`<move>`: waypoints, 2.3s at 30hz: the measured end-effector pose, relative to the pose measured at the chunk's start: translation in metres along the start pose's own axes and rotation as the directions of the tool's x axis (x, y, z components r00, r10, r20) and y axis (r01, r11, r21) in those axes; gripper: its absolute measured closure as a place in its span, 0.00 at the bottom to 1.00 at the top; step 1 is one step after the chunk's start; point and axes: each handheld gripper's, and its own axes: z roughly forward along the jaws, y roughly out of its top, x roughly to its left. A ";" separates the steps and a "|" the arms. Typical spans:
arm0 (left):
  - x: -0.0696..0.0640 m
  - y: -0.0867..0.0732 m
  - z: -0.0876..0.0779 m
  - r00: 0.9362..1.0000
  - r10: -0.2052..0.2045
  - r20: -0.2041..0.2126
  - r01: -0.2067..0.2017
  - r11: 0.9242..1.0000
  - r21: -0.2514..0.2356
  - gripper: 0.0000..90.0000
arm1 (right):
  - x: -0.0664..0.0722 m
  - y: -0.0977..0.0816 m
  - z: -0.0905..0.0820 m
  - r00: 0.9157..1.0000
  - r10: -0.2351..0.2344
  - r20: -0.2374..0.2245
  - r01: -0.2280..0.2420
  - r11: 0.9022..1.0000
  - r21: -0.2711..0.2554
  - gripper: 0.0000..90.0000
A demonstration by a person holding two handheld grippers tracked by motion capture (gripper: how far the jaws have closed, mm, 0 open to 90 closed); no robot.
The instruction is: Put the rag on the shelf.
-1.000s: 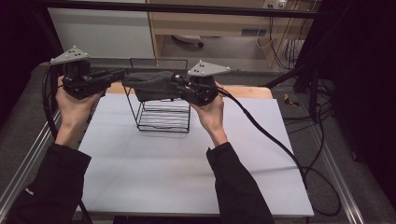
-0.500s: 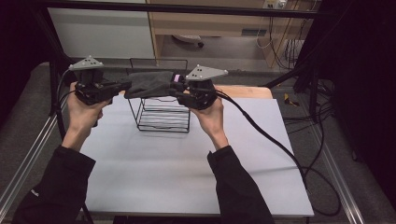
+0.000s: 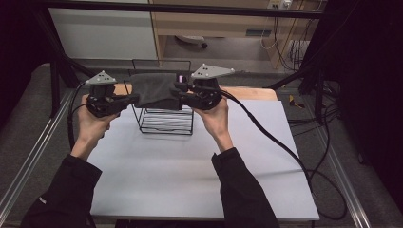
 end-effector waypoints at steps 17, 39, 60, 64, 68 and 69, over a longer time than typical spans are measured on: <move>0.006 -0.016 0.019 0.999 -0.028 -0.019 0.028 1.000 -0.002 0.98 | -0.014 -0.040 0.025 0.995 0.075 0.067 -0.083 0.990 0.115 1.00; 0.006 -0.019 -0.010 1.000 -0.018 0.001 0.018 1.000 -0.012 0.55 | -0.006 -0.026 -0.013 0.999 0.047 0.020 -0.048 0.998 0.037 0.49; -0.009 -0.071 -0.004 1.000 0.026 0.007 -0.026 0.998 0.055 0.11 | -0.029 -0.073 -0.078 0.989 0.144 0.026 -0.146 0.986 0.076 0.05; -0.011 -0.090 0.003 1.000 0.014 0.028 -0.015 0.998 0.060 0.10 | -0.034 -0.100 -0.086 0.985 0.171 0.023 -0.172 0.979 0.106 0.03; -0.013 -0.112 0.013 0.999 -0.002 0.054 -0.002 0.998 0.066 0.10 | -0.036 -0.126 -0.092 0.981 0.192 0.019 -0.193 0.975 0.113 0.01; -0.013 -0.119 0.016 0.998 -0.003 0.056 -0.001 0.997 0.071 0.10 | -0.037 -0.133 -0.093 0.980 0.199 0.019 -0.199 0.973 0.118 0.01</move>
